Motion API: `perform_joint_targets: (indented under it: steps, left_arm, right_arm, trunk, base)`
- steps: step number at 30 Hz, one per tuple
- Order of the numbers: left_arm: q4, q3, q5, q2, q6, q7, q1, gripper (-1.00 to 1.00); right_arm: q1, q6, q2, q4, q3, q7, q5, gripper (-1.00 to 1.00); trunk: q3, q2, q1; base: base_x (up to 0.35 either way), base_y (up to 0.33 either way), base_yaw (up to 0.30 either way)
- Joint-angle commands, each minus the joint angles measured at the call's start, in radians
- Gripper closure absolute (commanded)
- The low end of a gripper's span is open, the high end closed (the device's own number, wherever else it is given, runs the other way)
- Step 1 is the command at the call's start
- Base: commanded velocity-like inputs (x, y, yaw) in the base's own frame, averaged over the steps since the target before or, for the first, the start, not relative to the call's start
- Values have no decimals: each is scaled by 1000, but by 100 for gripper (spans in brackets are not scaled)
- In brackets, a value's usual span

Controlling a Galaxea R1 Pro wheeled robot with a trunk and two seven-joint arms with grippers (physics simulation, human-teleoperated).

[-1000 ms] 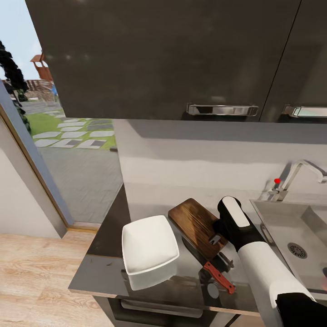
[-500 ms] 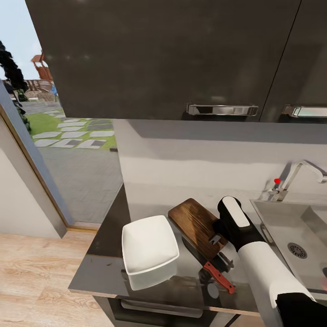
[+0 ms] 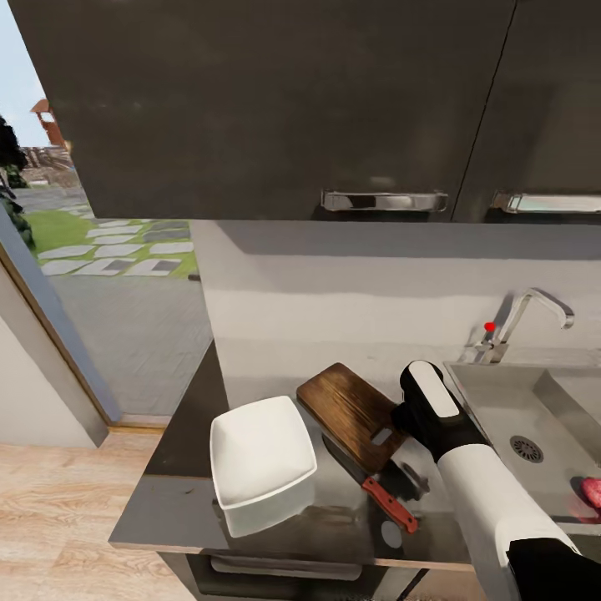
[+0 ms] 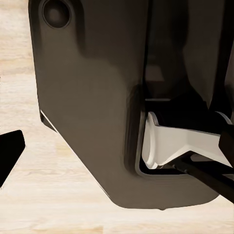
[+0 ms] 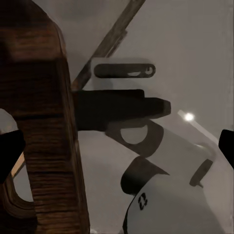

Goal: In the kitchen, take the Vidalia onion out of the sink, dice it on the chopping board with the paring knife, put the diced onion into the bowl on the countertop, then place both the paring knife and the chopping board into the sink.

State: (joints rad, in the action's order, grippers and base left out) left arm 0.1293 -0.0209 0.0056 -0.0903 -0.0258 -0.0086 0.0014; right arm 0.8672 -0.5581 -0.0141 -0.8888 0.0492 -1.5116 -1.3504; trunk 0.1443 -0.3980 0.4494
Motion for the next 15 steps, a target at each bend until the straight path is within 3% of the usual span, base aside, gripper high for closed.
perform_joint_targets:
  steps: [1, 15]
  left_arm:
    - [1, -2, 1, 0, -2, -1, 0, -100]
    - [1, -2, 1, 0, -2, -1, 0, -100]
  right_arm:
    - [1, -11, 0, -1, 1, -7, -6, -100]
    - [1, -10, 0, -1, 1, -7, -6, -100]
  trunk:
    - [2, -2, 1]
    - [2, -2, 1]
  base:
    - [0, 0, -85]
    - [0, 0, -13]
